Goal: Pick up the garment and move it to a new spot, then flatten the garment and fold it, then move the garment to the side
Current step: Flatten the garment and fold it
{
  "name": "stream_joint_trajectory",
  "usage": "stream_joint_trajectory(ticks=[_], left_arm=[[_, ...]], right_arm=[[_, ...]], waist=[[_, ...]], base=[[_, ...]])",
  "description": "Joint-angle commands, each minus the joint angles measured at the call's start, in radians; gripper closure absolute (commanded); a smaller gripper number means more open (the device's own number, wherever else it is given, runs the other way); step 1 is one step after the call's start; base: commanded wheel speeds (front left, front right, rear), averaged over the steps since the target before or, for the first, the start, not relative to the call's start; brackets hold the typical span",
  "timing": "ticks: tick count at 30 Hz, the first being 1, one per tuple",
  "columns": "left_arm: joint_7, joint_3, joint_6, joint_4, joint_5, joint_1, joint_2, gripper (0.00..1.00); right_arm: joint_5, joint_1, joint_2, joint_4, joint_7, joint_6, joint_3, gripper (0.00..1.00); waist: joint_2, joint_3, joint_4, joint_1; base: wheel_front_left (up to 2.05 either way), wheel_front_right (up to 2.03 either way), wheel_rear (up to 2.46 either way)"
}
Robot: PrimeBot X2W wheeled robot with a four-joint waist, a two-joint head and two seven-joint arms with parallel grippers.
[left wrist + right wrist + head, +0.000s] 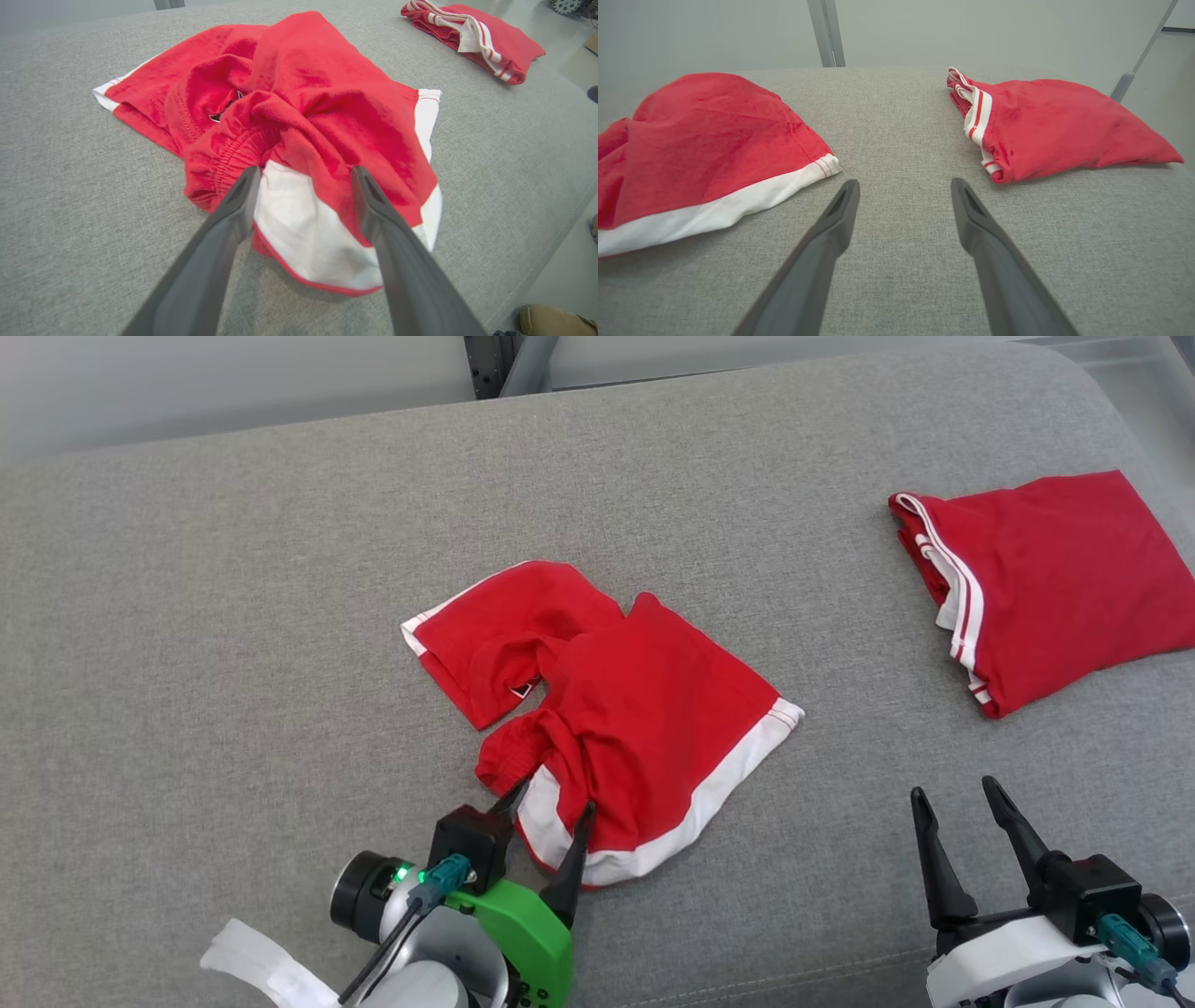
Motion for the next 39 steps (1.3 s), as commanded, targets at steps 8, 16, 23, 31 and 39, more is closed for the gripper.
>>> stream_joint_trajectory(ticks=[8, 16, 23, 31, 39], left_arm=[[-0.001, 0.031, -0.036, 0.024, -0.064, -0.01, -0.011, 0.0], [0.117, 0.094, -0.212, 0.012, -0.273, -0.031, 0.032, 0.0], [0.208, 0.106, -0.301, -0.009, -0.357, -0.042, 0.104, 0.0], [0.266, 0.092, -0.346, -0.008, -0.437, -0.095, 0.143, 0.0], [0.335, 0.028, -0.354, -0.008, -0.53, -0.16, 0.181, 0.04]], right_arm=[[0.007, -0.012, -0.003, 0.005, -0.002, -0.002, 0.011, 0.0], [0.008, -0.012, -0.005, 0.006, -0.002, -0.002, 0.011, 0.0], [0.009, -0.01, -0.001, 0.004, -0.002, -0.002, 0.01, 0.0], [0.009, -0.016, -0.008, 0.004, -0.002, -0.002, 0.009, 0.0], [0.01, -0.017, -0.02, 0.003, -0.002, -0.002, 0.007, 0.0]], waist=[[0.0, 0.005, 0.0, 0.0], [0.0, 0.012, -0.01, 0.0], [0.0, 0.018, -0.016, 0.0], [0.0, 0.028, -0.007, 0.0], [0.0, 0.031, -0.005, 0.0]], base=[[0.0, 0.0, 0.0], [0.0, 0.0, 0.0], [0.0, 0.0, 0.0], [0.0, 0.0, 0.0], [0.0, 0.0, 0.0]])
